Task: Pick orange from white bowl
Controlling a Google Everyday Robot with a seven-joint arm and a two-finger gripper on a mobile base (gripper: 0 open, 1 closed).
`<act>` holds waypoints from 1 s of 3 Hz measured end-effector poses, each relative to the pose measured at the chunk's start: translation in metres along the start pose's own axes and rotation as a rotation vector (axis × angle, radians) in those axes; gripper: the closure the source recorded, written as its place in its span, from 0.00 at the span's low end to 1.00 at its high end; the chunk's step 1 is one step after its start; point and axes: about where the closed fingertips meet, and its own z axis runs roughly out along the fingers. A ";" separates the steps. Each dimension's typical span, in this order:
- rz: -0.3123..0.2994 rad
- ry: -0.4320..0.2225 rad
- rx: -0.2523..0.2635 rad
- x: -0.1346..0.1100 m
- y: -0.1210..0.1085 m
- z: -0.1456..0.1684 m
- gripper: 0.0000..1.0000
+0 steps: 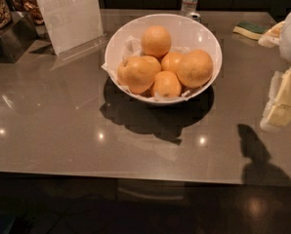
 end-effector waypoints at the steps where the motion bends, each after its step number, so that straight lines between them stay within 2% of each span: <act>1: 0.000 -0.001 0.001 0.000 0.000 0.000 0.00; 2: -0.024 -0.061 -0.019 -0.018 -0.018 0.003 0.00; 3: -0.089 -0.157 -0.077 -0.058 -0.044 0.018 0.00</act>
Offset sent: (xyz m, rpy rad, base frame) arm 0.0557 0.0322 0.0110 0.1446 0.0191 0.1113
